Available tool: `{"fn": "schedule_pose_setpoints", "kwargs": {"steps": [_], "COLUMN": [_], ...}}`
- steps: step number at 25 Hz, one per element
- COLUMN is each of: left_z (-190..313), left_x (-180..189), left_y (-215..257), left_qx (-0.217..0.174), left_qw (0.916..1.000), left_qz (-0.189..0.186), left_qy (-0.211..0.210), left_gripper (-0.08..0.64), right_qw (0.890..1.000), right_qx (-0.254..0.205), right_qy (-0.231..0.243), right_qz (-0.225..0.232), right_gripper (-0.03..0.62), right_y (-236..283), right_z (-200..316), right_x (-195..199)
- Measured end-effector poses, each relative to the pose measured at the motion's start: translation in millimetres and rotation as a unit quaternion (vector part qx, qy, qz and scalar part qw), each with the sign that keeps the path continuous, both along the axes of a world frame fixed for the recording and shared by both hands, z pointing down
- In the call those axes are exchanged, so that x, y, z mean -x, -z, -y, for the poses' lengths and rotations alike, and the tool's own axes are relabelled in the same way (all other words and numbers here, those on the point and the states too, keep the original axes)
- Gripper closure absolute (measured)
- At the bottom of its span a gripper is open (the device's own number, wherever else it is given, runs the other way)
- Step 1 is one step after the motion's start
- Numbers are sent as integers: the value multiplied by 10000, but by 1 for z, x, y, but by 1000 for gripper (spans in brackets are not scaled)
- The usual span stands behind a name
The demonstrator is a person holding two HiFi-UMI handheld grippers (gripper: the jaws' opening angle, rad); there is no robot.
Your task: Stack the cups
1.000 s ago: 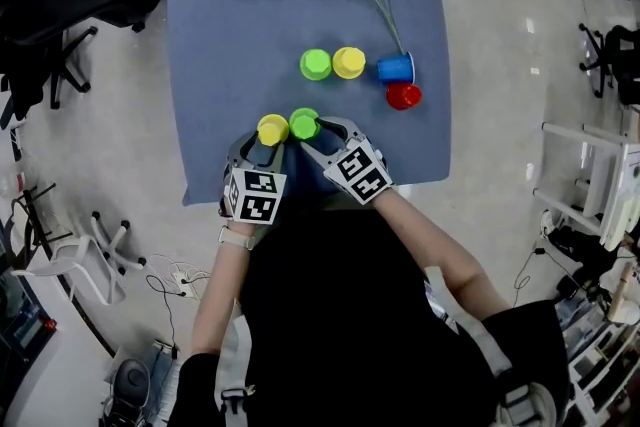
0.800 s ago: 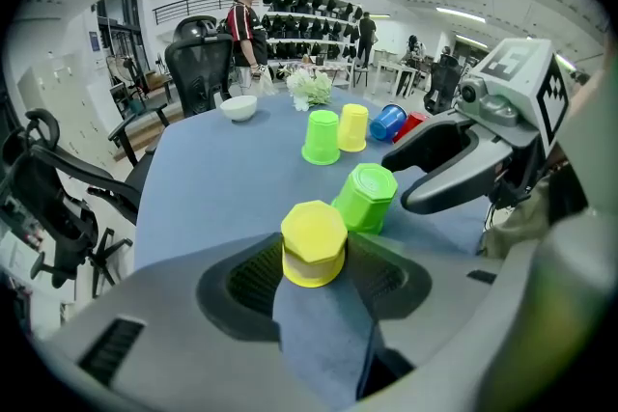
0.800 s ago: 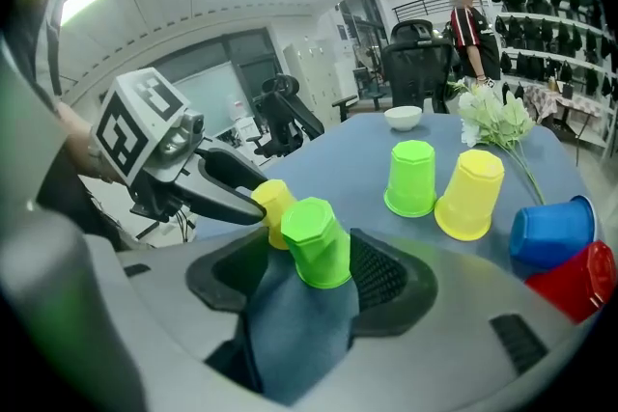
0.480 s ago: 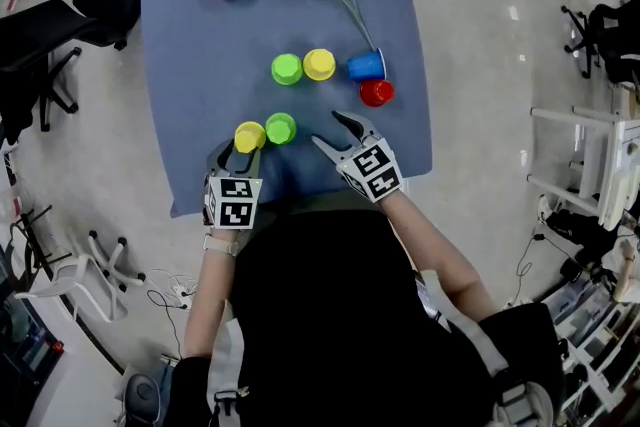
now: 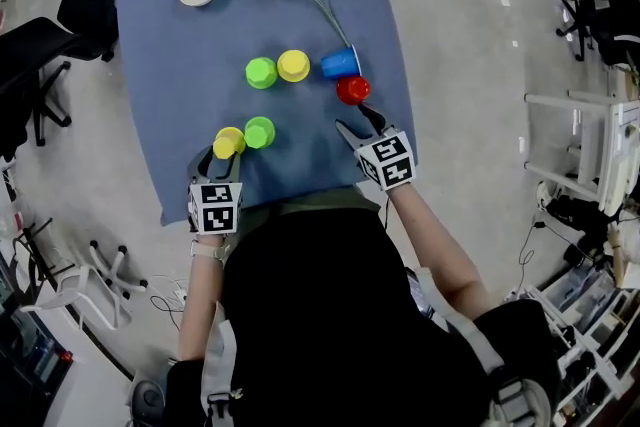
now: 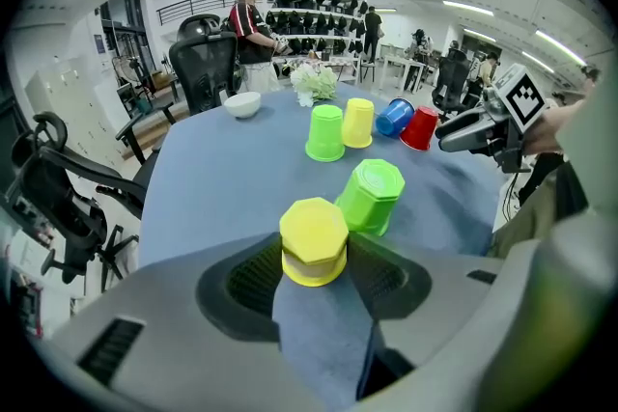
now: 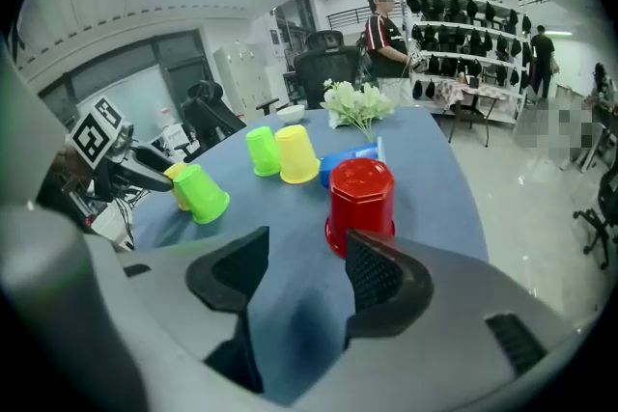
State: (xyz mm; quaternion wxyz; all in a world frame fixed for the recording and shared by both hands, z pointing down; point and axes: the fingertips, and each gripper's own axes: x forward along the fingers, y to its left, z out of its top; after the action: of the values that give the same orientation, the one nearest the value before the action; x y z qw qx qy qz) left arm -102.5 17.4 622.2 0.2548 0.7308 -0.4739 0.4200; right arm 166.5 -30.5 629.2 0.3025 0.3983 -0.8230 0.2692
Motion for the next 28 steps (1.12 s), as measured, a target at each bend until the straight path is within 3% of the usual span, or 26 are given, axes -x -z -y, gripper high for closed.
{"fn": "schedule_pose_setpoints", "kwargs": {"steps": [16,28], "left_z": [5,4], "left_x": [-11,-7], "left_y": [0,-3], "left_qx": [-5,-10], "left_qw": [9995,9990], "left_qz": [77,16], "left_qy": [292,437], "left_gripper": [347,347], "right_qw": [9983,9983], "right_qx": [-123,-295], "right_qy": [-400,-18], "right_qz": [-411,-497], "right_gripper": [333,341], "right_y": [-18,-20], "right_z": [52,67], "right_x": [-48,-29]}}
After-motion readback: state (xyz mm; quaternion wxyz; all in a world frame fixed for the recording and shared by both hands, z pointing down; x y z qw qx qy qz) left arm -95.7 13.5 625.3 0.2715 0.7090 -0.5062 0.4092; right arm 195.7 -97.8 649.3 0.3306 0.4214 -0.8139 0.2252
